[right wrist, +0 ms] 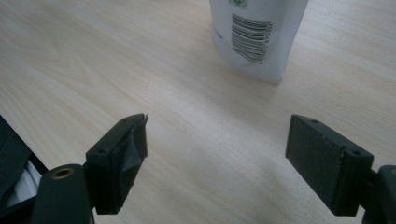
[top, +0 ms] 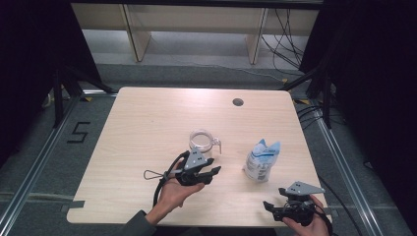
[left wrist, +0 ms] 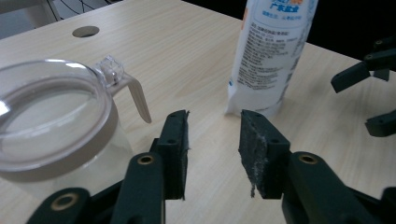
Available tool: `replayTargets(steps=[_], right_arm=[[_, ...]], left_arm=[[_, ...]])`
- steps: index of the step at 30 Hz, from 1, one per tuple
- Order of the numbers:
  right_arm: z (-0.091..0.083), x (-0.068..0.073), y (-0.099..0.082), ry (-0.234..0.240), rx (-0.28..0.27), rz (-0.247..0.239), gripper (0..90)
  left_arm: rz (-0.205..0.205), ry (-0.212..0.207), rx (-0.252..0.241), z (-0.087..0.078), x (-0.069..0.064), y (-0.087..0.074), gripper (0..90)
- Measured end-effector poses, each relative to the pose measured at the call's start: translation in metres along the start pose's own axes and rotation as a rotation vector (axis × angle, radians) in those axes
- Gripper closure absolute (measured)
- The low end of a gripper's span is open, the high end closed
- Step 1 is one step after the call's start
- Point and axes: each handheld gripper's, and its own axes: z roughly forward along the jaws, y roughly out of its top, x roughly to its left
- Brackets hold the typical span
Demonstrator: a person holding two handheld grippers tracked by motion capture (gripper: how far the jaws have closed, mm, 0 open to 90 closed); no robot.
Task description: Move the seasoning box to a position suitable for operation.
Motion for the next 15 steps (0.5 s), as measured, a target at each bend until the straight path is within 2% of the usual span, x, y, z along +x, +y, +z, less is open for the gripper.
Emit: replayTargets(steps=[2, 3, 4, 5, 7, 11, 14, 15], right_arm=[[0.000, 0.001, 0.000, 0.004, -0.001, 0.005, 21.7], [-0.001, 0.002, 0.000, 0.008, 0.004, 0.027, 21.6], [0.000, 0.000, 0.000, 0.007, 0.000, 0.004, 21.4], [0.000, 0.000, 0.000, 0.007, 0.004, 0.004, 21.4], [0.000, 0.000, 0.000, 0.016, 0.001, 0.006, 21.4], [0.001, 0.000, 0.000, 0.026, -0.003, 0.006, 21.4], [0.001, 0.000, 0.000, 0.030, -0.004, 0.008, 21.4], [0.001, 0.000, 0.000, 0.031, -0.003, 0.009, 21.4]], left_arm=[[-0.012, 0.009, 0.000, 0.003, 0.003, 0.005, 63.0], [-0.017, 0.014, -0.006, 0.007, 0.005, 0.008, 61.9], [-0.020, 0.014, 0.002, 0.008, 0.007, 0.011, 61.8], [-0.019, 0.015, 0.001, 0.010, 0.008, 0.013, 62.8], [-0.009, 0.022, 0.002, 0.013, 0.008, 0.017, 65.6], [0.050, 0.045, 0.022, 0.022, 0.011, 0.035, 76.5], [0.052, 0.051, 0.023, 0.027, 0.013, 0.045, 79.5], [0.063, 0.055, 0.037, 0.028, 0.015, 0.048, 80.9]])
